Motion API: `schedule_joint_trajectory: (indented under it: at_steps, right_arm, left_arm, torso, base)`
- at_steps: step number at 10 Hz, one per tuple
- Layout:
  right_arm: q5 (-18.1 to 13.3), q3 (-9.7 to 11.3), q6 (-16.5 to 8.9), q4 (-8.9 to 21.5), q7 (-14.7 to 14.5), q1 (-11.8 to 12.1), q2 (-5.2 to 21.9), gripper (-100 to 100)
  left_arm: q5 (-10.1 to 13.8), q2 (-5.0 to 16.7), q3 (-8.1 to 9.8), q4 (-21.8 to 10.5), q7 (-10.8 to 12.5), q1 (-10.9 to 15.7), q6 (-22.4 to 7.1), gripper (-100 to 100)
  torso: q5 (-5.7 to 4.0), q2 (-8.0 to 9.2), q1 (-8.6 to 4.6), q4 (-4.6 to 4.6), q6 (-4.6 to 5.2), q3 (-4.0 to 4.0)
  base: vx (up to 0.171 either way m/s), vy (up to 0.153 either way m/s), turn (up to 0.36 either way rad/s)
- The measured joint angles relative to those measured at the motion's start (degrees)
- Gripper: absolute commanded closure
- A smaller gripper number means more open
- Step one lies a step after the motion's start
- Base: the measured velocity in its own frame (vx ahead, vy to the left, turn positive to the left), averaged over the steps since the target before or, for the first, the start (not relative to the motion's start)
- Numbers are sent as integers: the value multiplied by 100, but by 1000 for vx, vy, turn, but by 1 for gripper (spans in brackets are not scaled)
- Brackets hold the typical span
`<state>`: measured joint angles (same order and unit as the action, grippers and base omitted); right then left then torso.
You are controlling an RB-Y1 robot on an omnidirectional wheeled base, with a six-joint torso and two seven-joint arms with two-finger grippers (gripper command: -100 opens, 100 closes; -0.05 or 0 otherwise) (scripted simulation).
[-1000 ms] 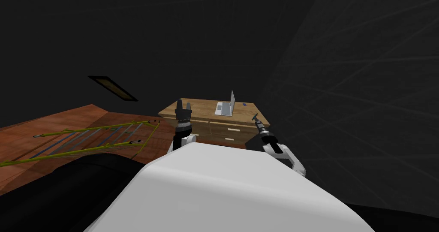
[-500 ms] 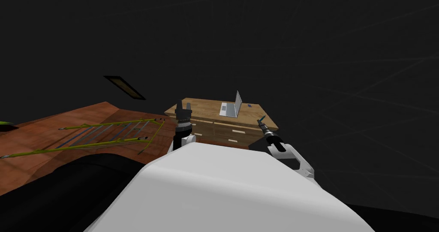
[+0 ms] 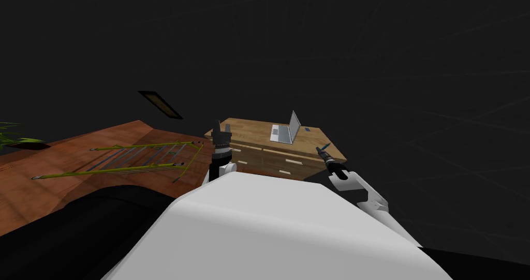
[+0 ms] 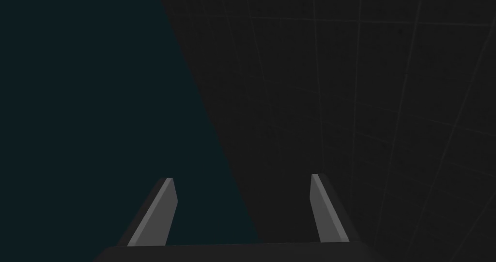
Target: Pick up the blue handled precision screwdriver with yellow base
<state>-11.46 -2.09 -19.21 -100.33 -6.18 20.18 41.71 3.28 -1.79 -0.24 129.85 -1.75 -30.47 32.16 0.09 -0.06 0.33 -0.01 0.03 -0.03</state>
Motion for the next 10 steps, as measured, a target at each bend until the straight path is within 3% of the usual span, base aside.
schedule_joint_trajectory:
  at_steps: [1, 6, 10]
  right_arm:
    - [13, -61, -144, 25, -28, 96, 228, -100]
    - [-136, -92, -647, 559, -187, -69, 826, -100]
    - [-209, -107, -1074, 723, -303, -125, 1240, -100]
  left_arm:
    - [0, 0, 0, 0, 0, 0, 0, 0]
    - [0, 0, 0, 0, 0, 0, 0, 0]
    - [0, 1, 1, 0, 0, 0, 0, 0]
  torso:
    - [2, 0, 3, 0, 0, 0]
    - [0, 7, -2, 2, 1, 4]
    - [-2, 9, -17, 2, 1, 5]
  base:
    - [22, 74, 25]
    - [23, 77, 72]
    - [19, 44, 34]
